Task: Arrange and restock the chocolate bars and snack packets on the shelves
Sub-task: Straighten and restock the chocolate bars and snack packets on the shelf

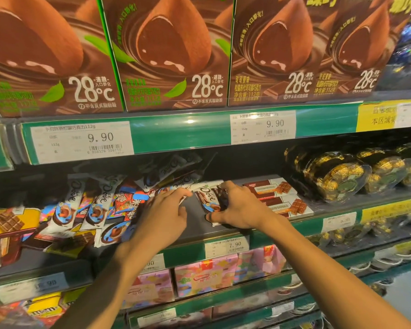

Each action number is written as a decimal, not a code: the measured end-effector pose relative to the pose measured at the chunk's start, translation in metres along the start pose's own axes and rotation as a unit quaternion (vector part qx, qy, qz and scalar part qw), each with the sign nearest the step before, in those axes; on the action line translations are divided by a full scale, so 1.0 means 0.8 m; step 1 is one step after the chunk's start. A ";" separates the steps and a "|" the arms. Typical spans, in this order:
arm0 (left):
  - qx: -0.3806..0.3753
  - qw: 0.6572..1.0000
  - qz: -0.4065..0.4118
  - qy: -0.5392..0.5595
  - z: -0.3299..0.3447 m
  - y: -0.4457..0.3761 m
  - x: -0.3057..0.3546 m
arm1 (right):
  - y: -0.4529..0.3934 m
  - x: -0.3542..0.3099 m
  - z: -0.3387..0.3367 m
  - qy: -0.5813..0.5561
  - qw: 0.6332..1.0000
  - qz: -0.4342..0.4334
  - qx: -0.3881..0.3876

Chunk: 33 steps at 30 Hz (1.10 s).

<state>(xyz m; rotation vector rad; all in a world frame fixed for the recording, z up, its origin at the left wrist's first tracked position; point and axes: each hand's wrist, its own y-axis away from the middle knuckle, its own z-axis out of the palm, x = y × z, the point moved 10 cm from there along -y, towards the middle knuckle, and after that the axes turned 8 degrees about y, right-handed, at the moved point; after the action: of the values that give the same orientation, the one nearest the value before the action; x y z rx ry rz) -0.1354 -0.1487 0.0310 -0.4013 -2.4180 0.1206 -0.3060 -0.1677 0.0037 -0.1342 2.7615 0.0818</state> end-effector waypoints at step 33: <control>0.060 0.984 0.019 -0.164 -0.051 -0.034 -0.051 | -0.006 -0.004 -0.007 0.046 0.988 -0.124 -0.084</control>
<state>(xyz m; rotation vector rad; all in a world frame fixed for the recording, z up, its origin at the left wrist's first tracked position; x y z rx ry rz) -0.0868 -0.1883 0.0422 -0.3983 -2.7094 0.3743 -0.3044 -0.1724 0.0102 -0.5366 2.8005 0.2473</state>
